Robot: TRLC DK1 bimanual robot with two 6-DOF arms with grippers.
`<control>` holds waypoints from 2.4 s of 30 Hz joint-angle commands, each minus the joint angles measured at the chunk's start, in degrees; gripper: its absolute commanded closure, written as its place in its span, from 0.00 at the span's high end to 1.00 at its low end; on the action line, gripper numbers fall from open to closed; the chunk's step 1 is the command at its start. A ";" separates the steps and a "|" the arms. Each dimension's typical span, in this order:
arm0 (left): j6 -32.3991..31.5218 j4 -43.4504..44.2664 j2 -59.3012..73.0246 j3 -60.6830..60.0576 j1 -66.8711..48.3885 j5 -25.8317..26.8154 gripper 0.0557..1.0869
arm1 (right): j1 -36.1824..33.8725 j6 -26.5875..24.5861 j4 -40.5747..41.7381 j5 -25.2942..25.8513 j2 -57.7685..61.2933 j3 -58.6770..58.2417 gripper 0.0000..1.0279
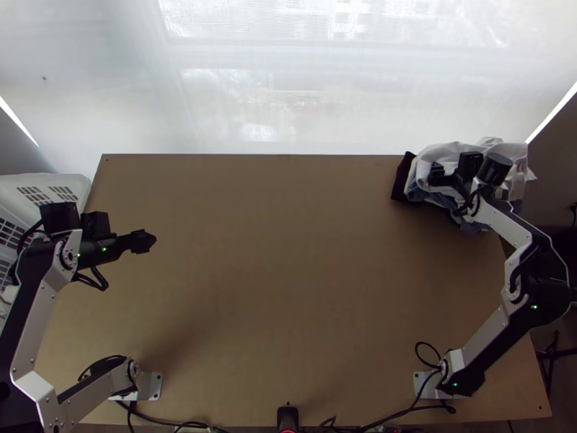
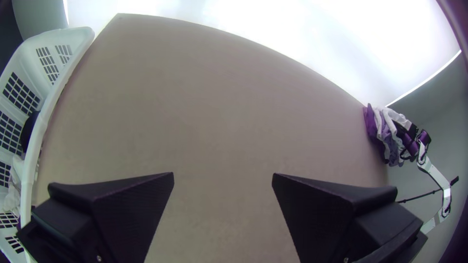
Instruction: Fold the t-shirt
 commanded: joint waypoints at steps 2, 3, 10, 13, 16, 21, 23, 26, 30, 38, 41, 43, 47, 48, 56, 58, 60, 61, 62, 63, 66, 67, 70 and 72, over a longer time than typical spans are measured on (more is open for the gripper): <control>-0.43 0.16 1.02 0.23 -1.82 -1.32 0.95 | -1.20 0.03 4.76 1.56 3.43 -7.19 0.95; -0.52 0.16 0.93 0.14 -2.00 -1.41 0.95 | -1.73 0.03 4.94 1.56 3.52 -7.37 0.95; -0.78 0.25 0.84 0.58 -3.05 -1.50 0.95 | -2.61 0.38 4.94 1.56 0.53 -5.52 0.95; -1.31 0.60 0.67 1.11 -3.40 -1.59 0.95 | -2.34 0.64 2.83 1.56 -4.04 -3.15 0.95; -2.37 2.36 -0.04 1.29 -4.02 -2.03 0.95 | -2.17 2.22 0.28 1.48 -8.43 0.37 0.95; -2.45 5.17 -1.79 3.04 -7.36 -8.62 0.95 | -1.90 4.86 -2.53 1.39 -15.11 5.55 0.95; -4.48 7.02 -2.76 4.01 -7.80 -9.06 0.95 | -1.11 4.86 -2.01 1.48 -18.45 5.55 0.95; -5.44 7.81 -4.17 5.15 -8.50 -9.06 0.95 | 0.91 5.39 -3.68 1.39 -23.02 5.29 0.95; -2.28 6.84 -6.80 5.68 -11.05 -10.29 0.95 | 4.60 5.48 -8.77 1.56 -28.74 3.09 0.95; -3.07 15.72 -26.84 -4.52 -12.45 -18.90 0.95 | 15.15 9.70 -5.43 9.56 -51.24 -24.59 0.95; 0.09 16.86 -37.83 -13.30 -12.37 -19.08 0.95 | 23.23 4.16 0.28 21.25 -63.63 -39.45 0.95; 2.56 17.04 -44.60 -18.58 -11.84 -19.08 0.95 | 25.96 5.30 1.42 24.41 -71.80 -47.09 0.95; 6.33 22.31 -57.08 -28.25 -9.99 -19.08 0.95 | 29.21 10.49 2.04 32.41 -89.91 -59.75 0.95; 6.25 23.54 -60.94 -30.71 -9.55 -19.08 0.95 | 29.21 10.40 1.33 33.03 -95.80 -62.74 0.95; -3.60 18.01 -66.13 -40.02 -7.09 -18.99 0.95 | 25.61 16.02 -23.28 33.73 -110.91 -65.81 0.95; -6.41 15.46 -65.87 -40.29 -5.95 -19.08 0.95 | 24.55 19.19 -25.03 33.73 -110.91 -65.81 0.95; -6.76 12.03 -66.04 -39.67 -5.25 -18.99 0.95 | 22.09 21.74 -26.18 33.73 -111.00 -65.90 0.95; -6.85 11.77 -66.04 -39.67 -5.16 -18.99 0.95 | 19.89 23.23 -26.70 33.73 -110.91 -65.90 0.95; -7.73 11.68 -66.04 -39.67 -4.81 -19.08 0.95 | 17.52 24.64 -27.23 33.73 -111.00 -65.90 0.95; -7.90 11.68 -65.95 -39.67 -4.46 -19.08 0.95 | 15.24 25.34 -27.41 33.73 -111.00 -65.90 0.95; -7.99 11.06 -65.95 -39.58 -4.19 -19.08 0.95 | 9.61 28.33 -28.37 33.73 -111.00 -65.90 0.95; -7.99 11.06 -65.95 -39.58 -4.28 -19.08 0.95 | 8.29 30.26 -29.16 33.73 -111.00 -65.90 0.95; -7.99 11.06 -65.95 -39.58 -4.28 -19.08 0.95 | 7.33 36.06 -31.36 33.73 -111.00 -65.90 0.95; -7.99 11.06 -65.95 -39.58 -4.28 -19.08 0.95 | 7.68 36.59 -31.45 33.73 -111.00 -65.90 0.95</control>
